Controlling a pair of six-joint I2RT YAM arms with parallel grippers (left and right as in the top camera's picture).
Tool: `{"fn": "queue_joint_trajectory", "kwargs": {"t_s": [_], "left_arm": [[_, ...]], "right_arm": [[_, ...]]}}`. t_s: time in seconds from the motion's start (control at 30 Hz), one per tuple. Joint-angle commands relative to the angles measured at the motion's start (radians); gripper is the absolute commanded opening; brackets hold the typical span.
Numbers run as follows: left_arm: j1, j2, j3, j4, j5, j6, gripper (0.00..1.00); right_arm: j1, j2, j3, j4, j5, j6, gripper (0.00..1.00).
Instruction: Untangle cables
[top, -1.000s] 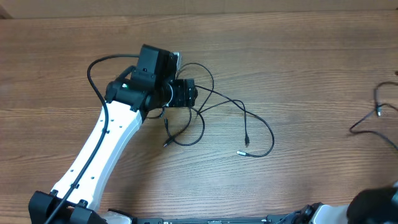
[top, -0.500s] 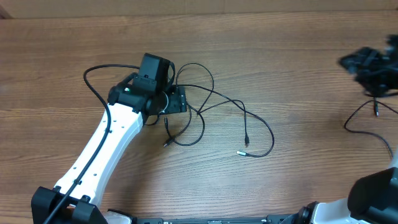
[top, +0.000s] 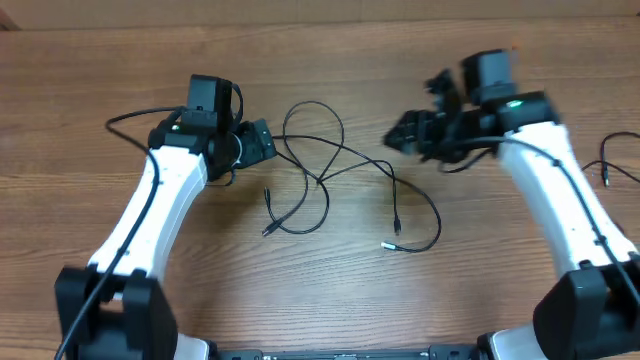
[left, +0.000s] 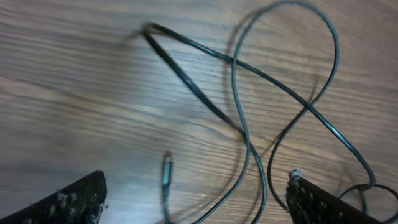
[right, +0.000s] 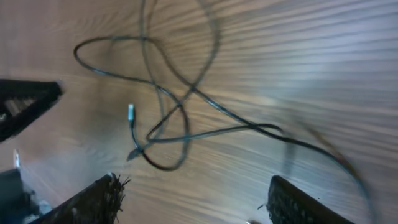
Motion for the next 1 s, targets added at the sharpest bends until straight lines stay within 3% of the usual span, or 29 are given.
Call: {"fn": "queue_joint_trajectory", "kwargs": {"t_s": [0.0,0.23,0.3,0.37,0.53,0.63,0.77,0.97], "left_arm": [[-0.001,0.1,-0.002,0.041,0.139,-0.002,0.91],[-0.001,0.229,-0.002,0.209,0.16,-0.003,0.86],[0.001,0.243,-0.002,0.27,0.156,-0.002,0.76],[0.007,0.239,0.002,0.316,0.153,0.002,0.59],[0.042,0.198,0.054,0.299,0.161,0.035,0.05],[0.053,0.142,0.091,0.239,0.161,0.07,0.04],[0.053,0.037,0.131,0.15,0.156,0.137,0.04],[0.076,-0.128,0.153,0.002,0.063,0.193,0.04]], "right_arm": [[0.113,-0.007,-0.055,0.078,0.057,0.12,0.74],[0.242,0.005,-0.069,0.129,0.251,0.3,0.73],[0.261,0.019,-0.069,0.129,0.306,0.384,0.72],[0.265,0.039,-0.069,0.135,0.32,0.441,0.72],[0.265,0.118,-0.069,0.18,0.281,0.516,0.72],[0.266,0.167,-0.069,0.223,0.208,0.516,0.71],[0.267,0.224,-0.069,0.264,0.199,0.538,0.56],[0.254,0.248,-0.068,0.28,0.324,0.508,0.04]]}}
